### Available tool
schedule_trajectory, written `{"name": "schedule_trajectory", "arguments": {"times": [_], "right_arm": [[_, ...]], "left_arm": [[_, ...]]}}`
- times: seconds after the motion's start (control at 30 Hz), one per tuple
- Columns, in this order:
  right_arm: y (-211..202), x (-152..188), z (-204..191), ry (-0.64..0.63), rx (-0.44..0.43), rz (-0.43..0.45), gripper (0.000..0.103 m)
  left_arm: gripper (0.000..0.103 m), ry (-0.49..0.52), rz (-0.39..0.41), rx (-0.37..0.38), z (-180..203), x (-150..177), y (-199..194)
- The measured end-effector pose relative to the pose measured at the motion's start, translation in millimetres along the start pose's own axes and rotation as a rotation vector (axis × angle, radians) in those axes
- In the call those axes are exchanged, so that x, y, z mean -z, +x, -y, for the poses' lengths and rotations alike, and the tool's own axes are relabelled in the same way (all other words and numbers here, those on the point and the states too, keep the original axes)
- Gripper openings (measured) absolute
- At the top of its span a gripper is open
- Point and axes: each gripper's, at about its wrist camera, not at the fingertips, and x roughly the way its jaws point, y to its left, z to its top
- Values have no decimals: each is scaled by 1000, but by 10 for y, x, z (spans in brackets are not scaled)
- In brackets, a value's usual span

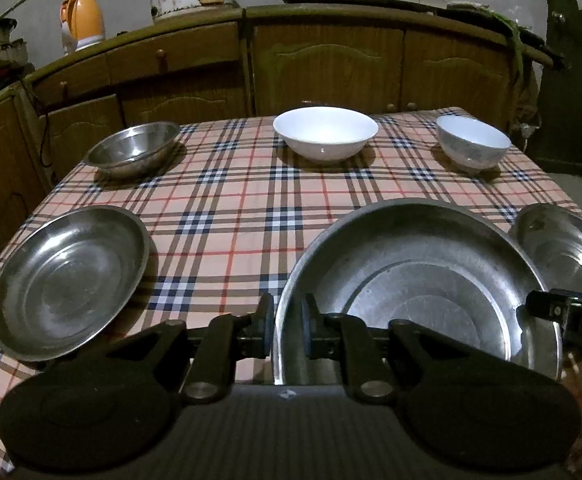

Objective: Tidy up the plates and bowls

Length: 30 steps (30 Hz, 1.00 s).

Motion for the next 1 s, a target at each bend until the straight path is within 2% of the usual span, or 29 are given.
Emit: {"name": "schedule_trajectory", "arguments": {"times": [0.83, 0.93, 1.0], "right_arm": [[346, -131, -71, -50, 25, -16, 28], [356, -145, -81, -53, 20, -24, 35], [341, -145, -97, -57, 25, -23, 36]], "left_arm": [[16, -33, -29, -14, -15, -44, 365], [19, -43, -32, -3, -29, -47, 363], [22, -60, -37, 4, -49, -46, 360]]}}
